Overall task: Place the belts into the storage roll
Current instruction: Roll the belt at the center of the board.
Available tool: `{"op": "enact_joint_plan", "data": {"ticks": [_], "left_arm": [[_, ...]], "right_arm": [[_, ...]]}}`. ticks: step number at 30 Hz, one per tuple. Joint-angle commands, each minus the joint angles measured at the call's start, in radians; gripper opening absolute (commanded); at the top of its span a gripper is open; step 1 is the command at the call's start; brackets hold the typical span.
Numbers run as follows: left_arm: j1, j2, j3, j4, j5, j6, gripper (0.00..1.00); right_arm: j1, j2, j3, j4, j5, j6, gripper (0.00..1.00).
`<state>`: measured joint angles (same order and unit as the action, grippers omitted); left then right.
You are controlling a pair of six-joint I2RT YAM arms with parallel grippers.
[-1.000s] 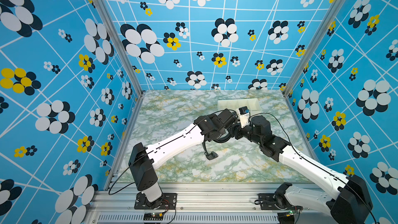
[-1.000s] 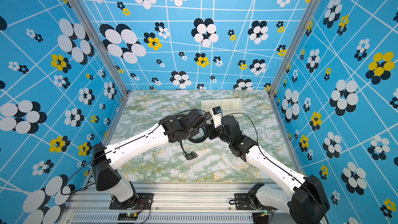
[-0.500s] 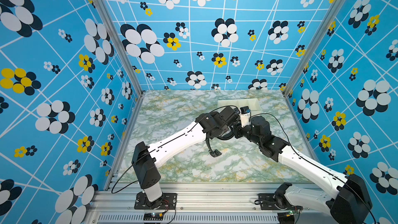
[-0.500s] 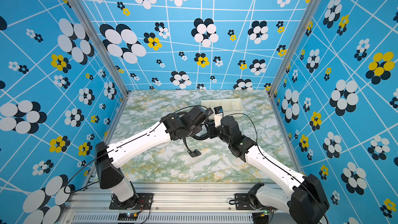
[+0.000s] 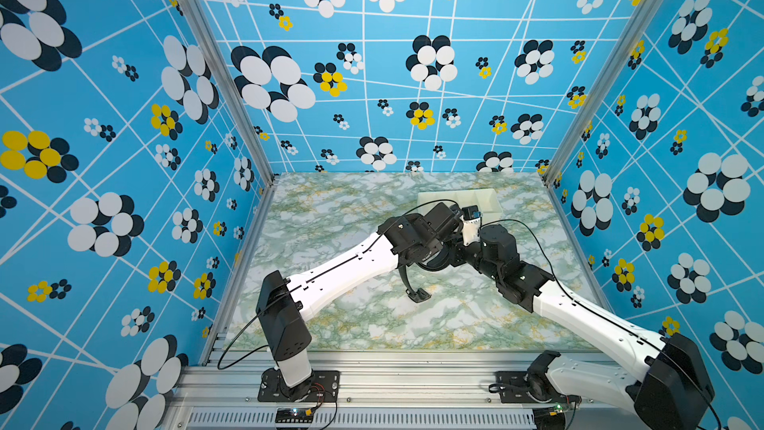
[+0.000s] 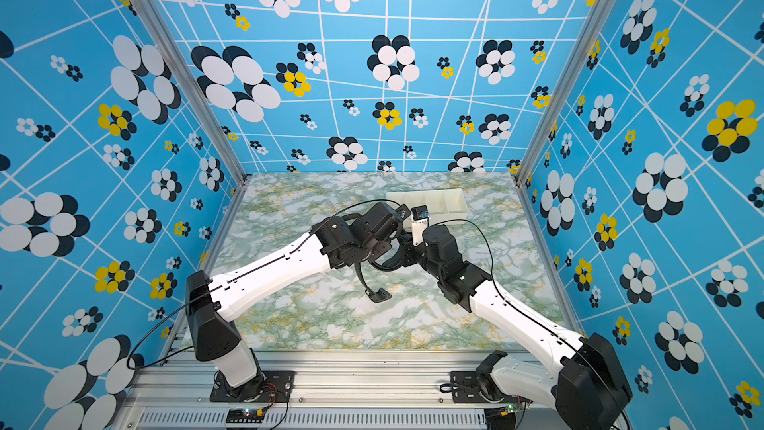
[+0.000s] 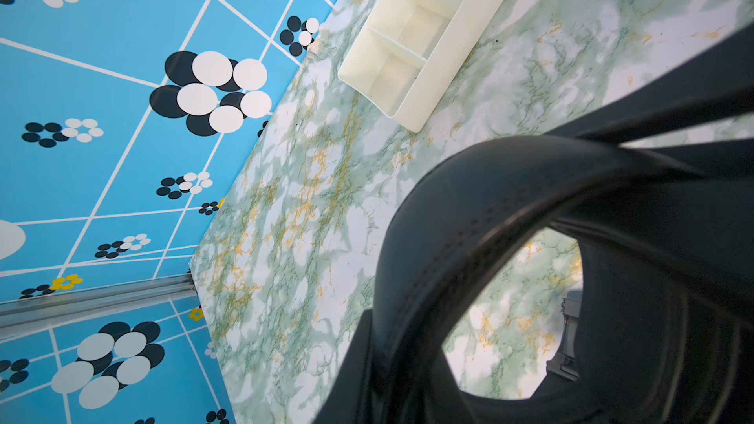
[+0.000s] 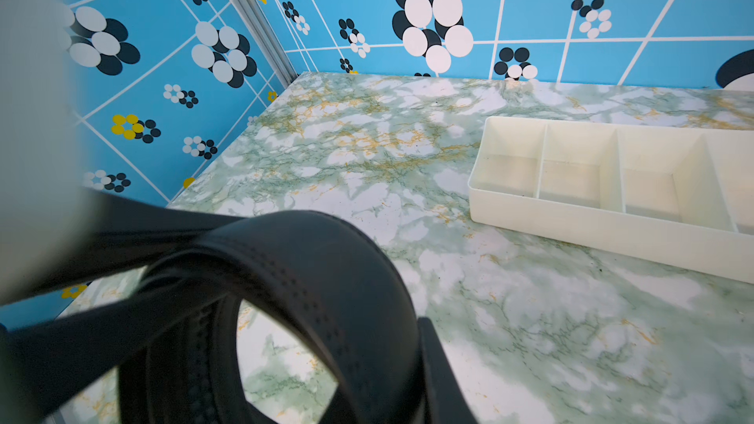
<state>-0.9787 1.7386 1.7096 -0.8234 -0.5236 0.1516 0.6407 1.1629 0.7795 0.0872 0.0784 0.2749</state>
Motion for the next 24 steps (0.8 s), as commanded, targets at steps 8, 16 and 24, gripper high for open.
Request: {"op": "enact_joint_plan", "data": {"ticks": [8,16,24], "left_arm": [[0.054,0.063,0.056,-0.159,0.085,-0.116,0.00],[0.120,0.096,0.005,-0.146,0.220,-0.161,0.00],[0.197,0.172,-0.061,-0.139,0.250,-0.173,0.00]], "right_arm": [[-0.017,0.066,0.090,-0.115,0.056,0.012,0.44],[-0.016,0.126,0.121,-0.198,0.024,0.016,0.53],[-0.017,0.256,0.170,-0.215,-0.035,0.041,0.53]]}}
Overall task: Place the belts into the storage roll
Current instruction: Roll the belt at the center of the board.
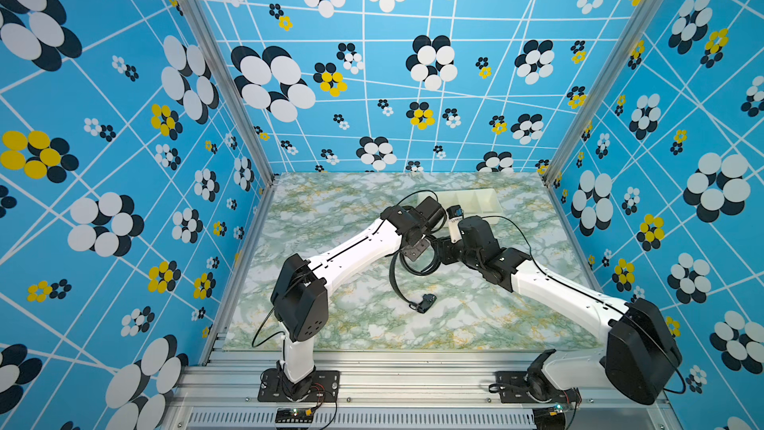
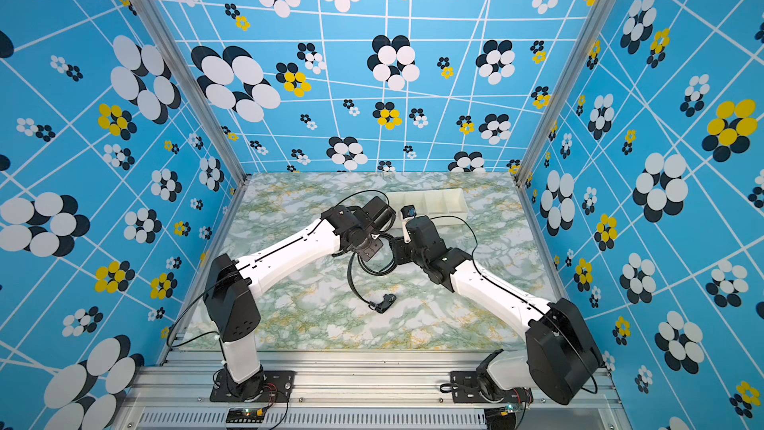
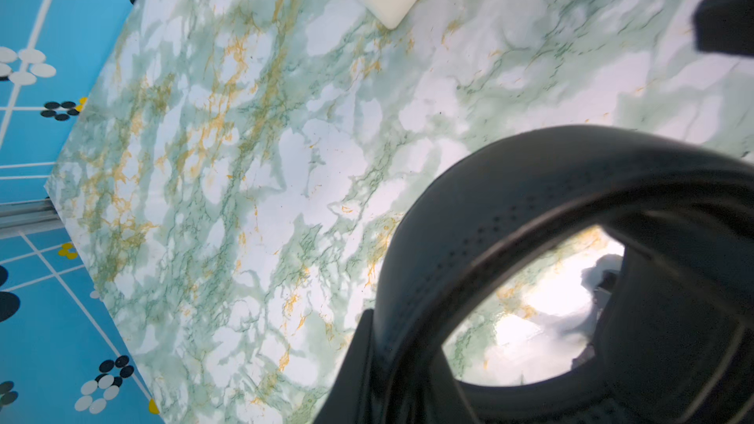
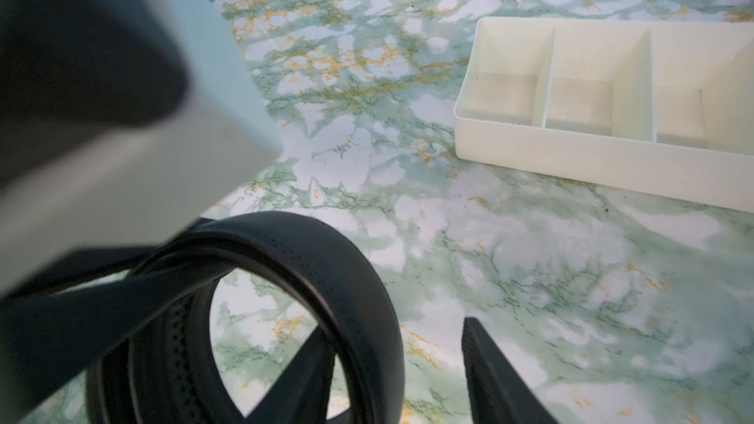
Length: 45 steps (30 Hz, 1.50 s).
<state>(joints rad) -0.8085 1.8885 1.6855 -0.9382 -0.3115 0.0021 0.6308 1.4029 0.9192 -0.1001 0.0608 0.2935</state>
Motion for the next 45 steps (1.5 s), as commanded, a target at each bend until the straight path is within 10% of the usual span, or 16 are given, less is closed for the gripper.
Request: {"op": "enact_joint_plan", "data": {"ticks": [1,8,12,20,33,45], "left_arm": [[0.040,0.022,-0.051,-0.017,0.054,-0.024,0.00],[0.116,0.026,-0.127,0.022,0.122,-0.006,0.00],[0.136,0.050,-0.146,0.026,0.134,0.003,0.00],[0.158,0.152,-0.104,-0.027,0.169,-0.033,0.00],[0.190,0.126,-0.187,0.008,0.279,-0.105,0.00],[0.193,0.108,-0.238,0.044,0.308,-0.143,0.00]], "right_arm": [[-0.007,0.024,0.035,-0.037,-0.013,0.027,0.54],[-0.006,-0.022,-0.027,-0.050,-0.043,0.053,0.57],[0.017,-0.074,-0.095,-0.012,-0.271,0.031,0.48],[0.215,-0.145,-0.156,-0.115,-0.398,0.015,0.00],[0.264,-0.285,-0.462,0.112,-0.430,0.307,0.00],[0.268,-0.095,-0.386,0.010,-0.309,0.252,0.00]]}}
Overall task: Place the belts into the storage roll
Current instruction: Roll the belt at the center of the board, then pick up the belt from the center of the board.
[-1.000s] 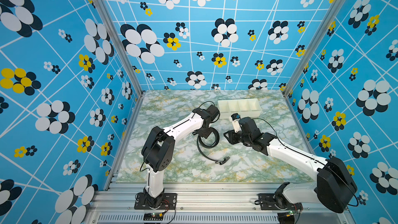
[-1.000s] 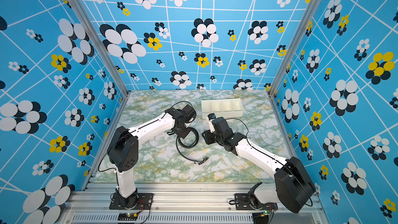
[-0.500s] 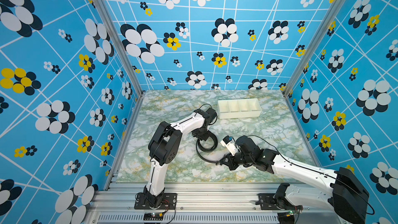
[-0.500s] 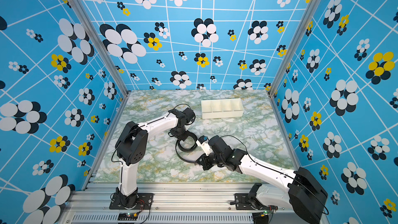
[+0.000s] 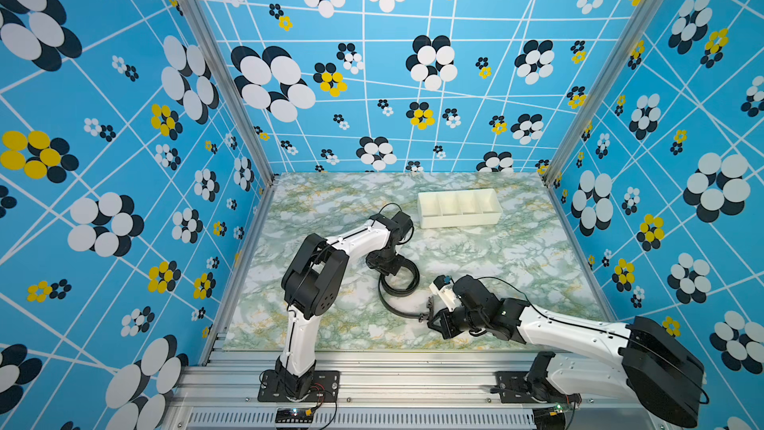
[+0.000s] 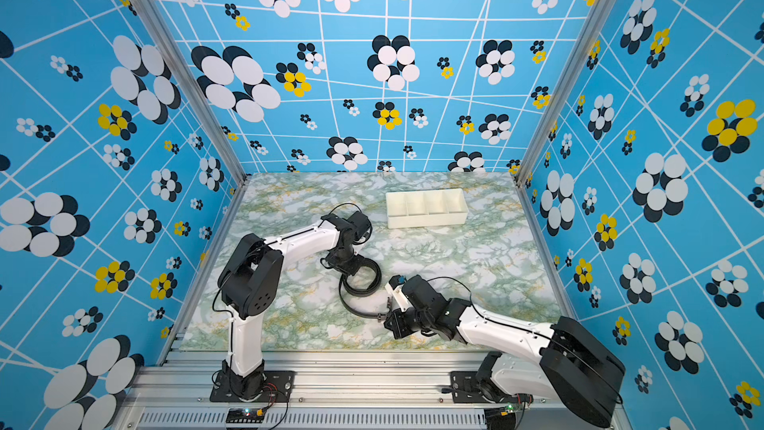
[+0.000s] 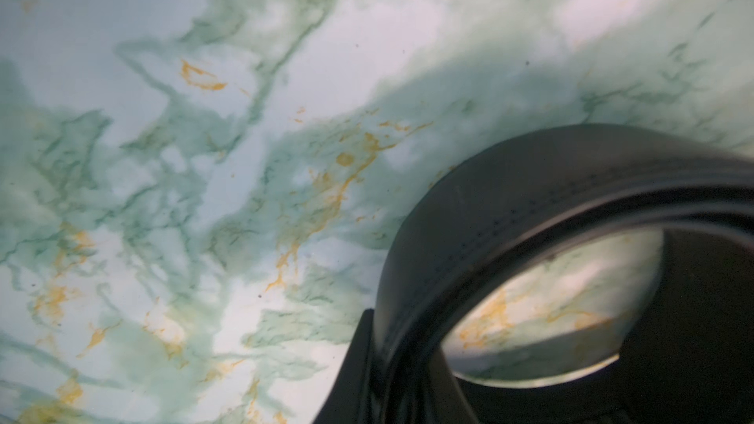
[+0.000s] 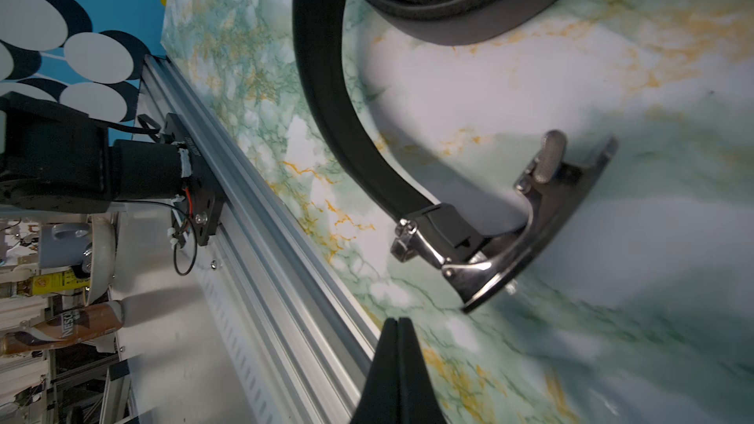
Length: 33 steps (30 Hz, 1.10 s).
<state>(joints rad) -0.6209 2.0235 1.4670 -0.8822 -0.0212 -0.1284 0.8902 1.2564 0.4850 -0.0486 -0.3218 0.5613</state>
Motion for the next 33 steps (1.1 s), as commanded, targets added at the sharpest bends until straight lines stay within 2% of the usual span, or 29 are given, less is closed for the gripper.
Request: {"op": "enact_joint_plan", "data": {"ticks": [1,4,10,16,25,31,33], "left_arm": [[0.005,-0.030,-0.024,-0.013,0.017,-0.013,0.00],[0.004,-0.035,-0.045,-0.008,0.014,-0.011,0.00],[0.001,-0.051,-0.093,0.010,0.021,-0.004,0.00],[-0.008,-0.071,-0.129,0.033,0.029,0.007,0.00],[-0.025,-0.070,-0.137,0.030,0.001,0.031,0.00],[-0.026,-0.064,-0.132,0.031,-0.005,0.041,0.00],[-0.027,-0.065,-0.133,0.040,-0.001,0.046,0.00]], "right_arm": [[0.008,0.083,0.065,-0.051,0.086,-0.020,0.00],[0.005,0.148,0.118,-0.082,0.118,-0.024,0.00],[-0.037,0.178,0.188,-0.120,0.215,-0.039,0.00],[-0.130,0.295,0.288,-0.135,0.212,-0.087,0.00],[-0.149,0.451,0.508,-0.193,0.217,-0.167,0.00],[-0.162,0.403,0.506,-0.189,0.194,-0.158,0.00],[-0.173,0.352,0.495,-0.212,0.220,-0.171,0.21]]}}
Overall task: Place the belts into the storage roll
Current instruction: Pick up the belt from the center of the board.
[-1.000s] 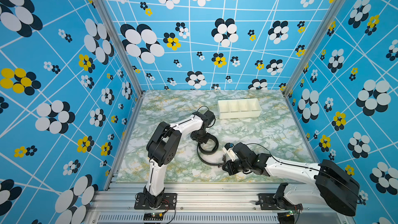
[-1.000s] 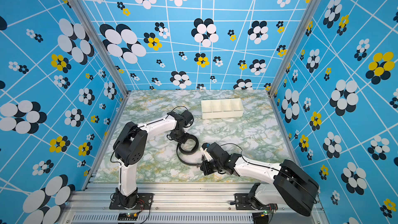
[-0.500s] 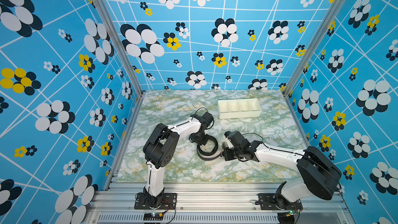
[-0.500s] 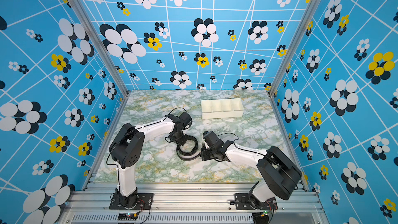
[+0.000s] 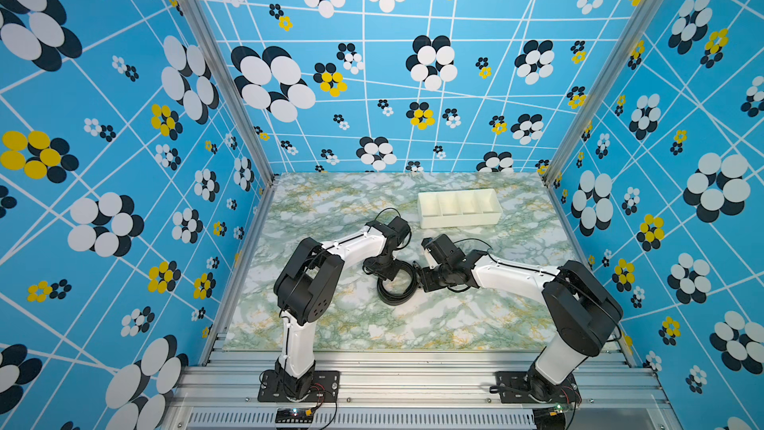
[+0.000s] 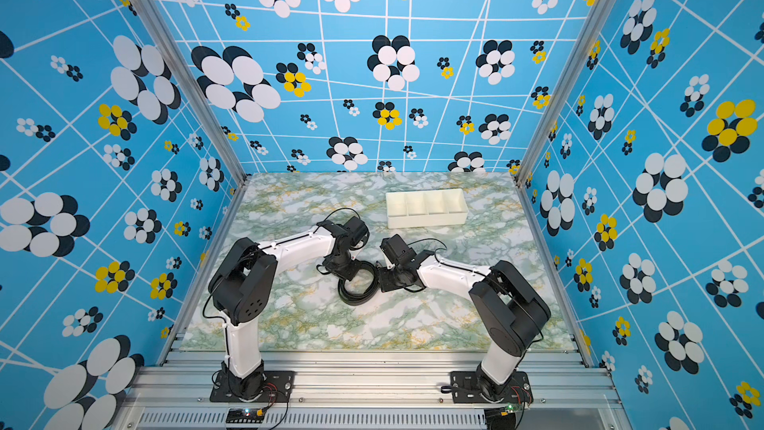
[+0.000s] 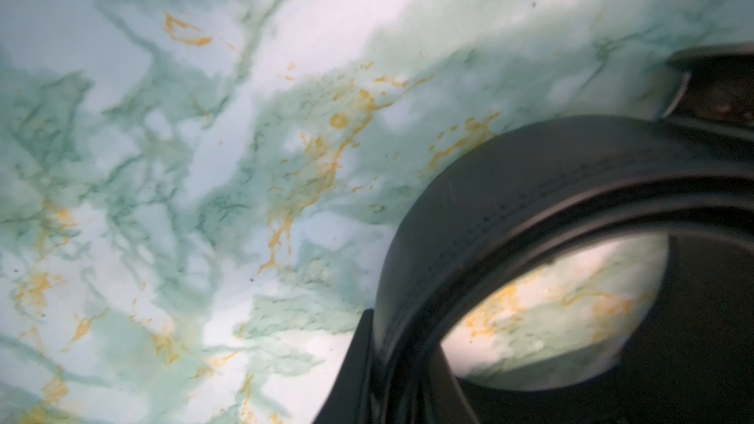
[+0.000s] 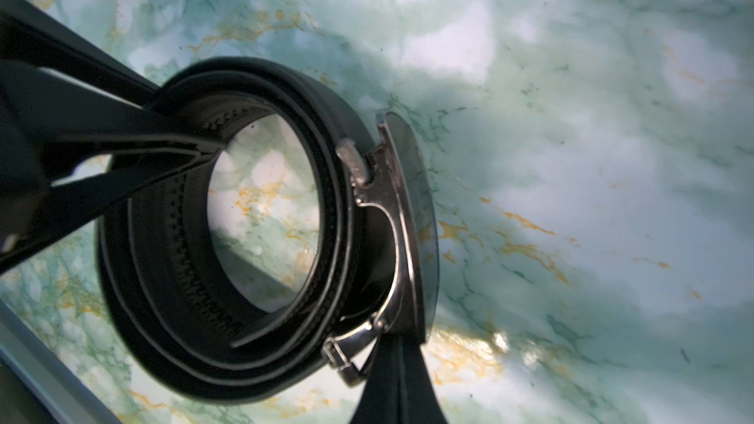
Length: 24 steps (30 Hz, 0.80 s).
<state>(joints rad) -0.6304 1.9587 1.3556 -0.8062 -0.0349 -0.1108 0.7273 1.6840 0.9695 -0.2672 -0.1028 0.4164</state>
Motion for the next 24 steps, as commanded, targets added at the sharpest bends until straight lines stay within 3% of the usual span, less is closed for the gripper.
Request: {"op": "enact_joint_plan", "data": {"ticks": [1,4,10,15,17,20,24], "left_arm": [[-0.018,-0.004,-0.025,-0.032,0.016,0.033,0.00],[-0.027,-0.004,-0.026,-0.015,0.027,0.047,0.00],[-0.048,0.016,-0.012,-0.025,0.031,0.051,0.00],[-0.058,0.021,0.000,-0.047,0.020,0.040,0.00],[-0.059,0.020,0.006,-0.057,0.021,0.037,0.00],[-0.063,0.019,0.008,-0.063,0.017,0.040,0.00],[-0.066,0.024,0.011,-0.076,0.012,0.038,0.00]], "right_arm": [[-0.018,-0.097,0.009,0.000,-0.002,-0.040,0.28],[-0.046,-0.132,0.015,-0.034,-0.023,-0.090,0.45],[-0.077,-0.103,0.047,-0.073,-0.083,-0.095,0.51],[-0.076,-0.132,0.002,-0.073,-0.096,0.033,0.53],[-0.073,-0.183,-0.034,-0.091,-0.083,0.082,0.54],[-0.068,-0.288,-0.085,-0.156,-0.036,0.164,0.63],[-0.063,-0.412,-0.150,-0.227,-0.103,0.330,0.61]]}}
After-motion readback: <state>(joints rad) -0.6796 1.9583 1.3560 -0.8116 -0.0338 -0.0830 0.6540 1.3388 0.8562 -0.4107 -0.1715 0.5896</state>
